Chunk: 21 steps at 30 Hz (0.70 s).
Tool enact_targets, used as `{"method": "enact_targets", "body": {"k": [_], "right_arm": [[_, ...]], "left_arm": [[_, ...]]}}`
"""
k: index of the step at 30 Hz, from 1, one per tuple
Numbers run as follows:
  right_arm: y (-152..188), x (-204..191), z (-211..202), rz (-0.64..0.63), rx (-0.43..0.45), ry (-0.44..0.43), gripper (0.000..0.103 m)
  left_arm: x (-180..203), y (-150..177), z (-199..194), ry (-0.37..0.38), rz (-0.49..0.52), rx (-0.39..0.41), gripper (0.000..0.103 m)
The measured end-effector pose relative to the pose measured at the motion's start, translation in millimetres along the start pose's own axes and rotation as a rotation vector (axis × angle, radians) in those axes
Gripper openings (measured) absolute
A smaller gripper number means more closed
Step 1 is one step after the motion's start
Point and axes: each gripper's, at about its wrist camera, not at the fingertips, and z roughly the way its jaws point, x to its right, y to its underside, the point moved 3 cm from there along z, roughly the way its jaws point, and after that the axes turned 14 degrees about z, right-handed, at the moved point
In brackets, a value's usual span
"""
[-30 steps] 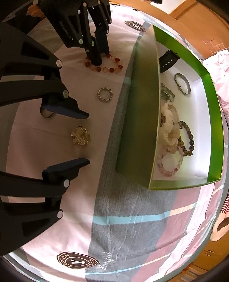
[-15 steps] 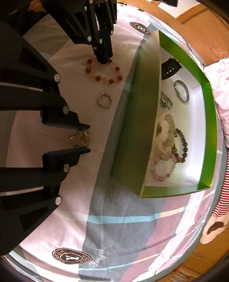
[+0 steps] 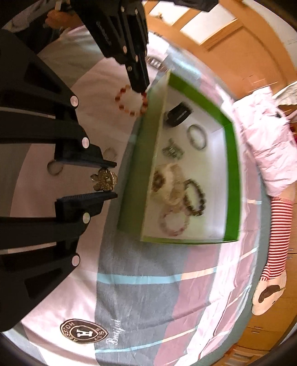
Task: Organize jewelry
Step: 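Carry the bead bracelet into the box with the left tool while the right carries the brooch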
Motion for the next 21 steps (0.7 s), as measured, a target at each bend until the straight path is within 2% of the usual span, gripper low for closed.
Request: {"method": "enact_targets", "body": {"k": [4,6,12,18,19,20,21], "right_arm": [[-22,-7,-26,0.008,0.118,-0.068,0.021],[-36,-8,-27,0.025,0.142,-0.073,0.021],[-72,-2,7,0.066,0.131,-0.034,0.021],[-96,6,44,0.073,0.124,0.013,0.021],[-99,7,45,0.062,0.134,0.028,0.033],[-101,7,46,0.058,0.136,0.041,0.045],[-101,8,42,0.065,0.146,0.045,0.064]], "left_arm": [[-12,-20,-28,0.024,-0.024,0.133,0.008],[-18,-30,-33,0.033,-0.037,0.156,0.008],[-39,-64,-8,0.026,-0.085,0.132,0.008],[-47,-102,17,-0.004,-0.072,0.136,0.008],[-47,-105,20,-0.02,-0.067,0.138,0.011],[-49,-108,21,-0.051,-0.057,0.147,0.025],[-50,-109,21,-0.067,-0.056,0.147,0.036]]}}
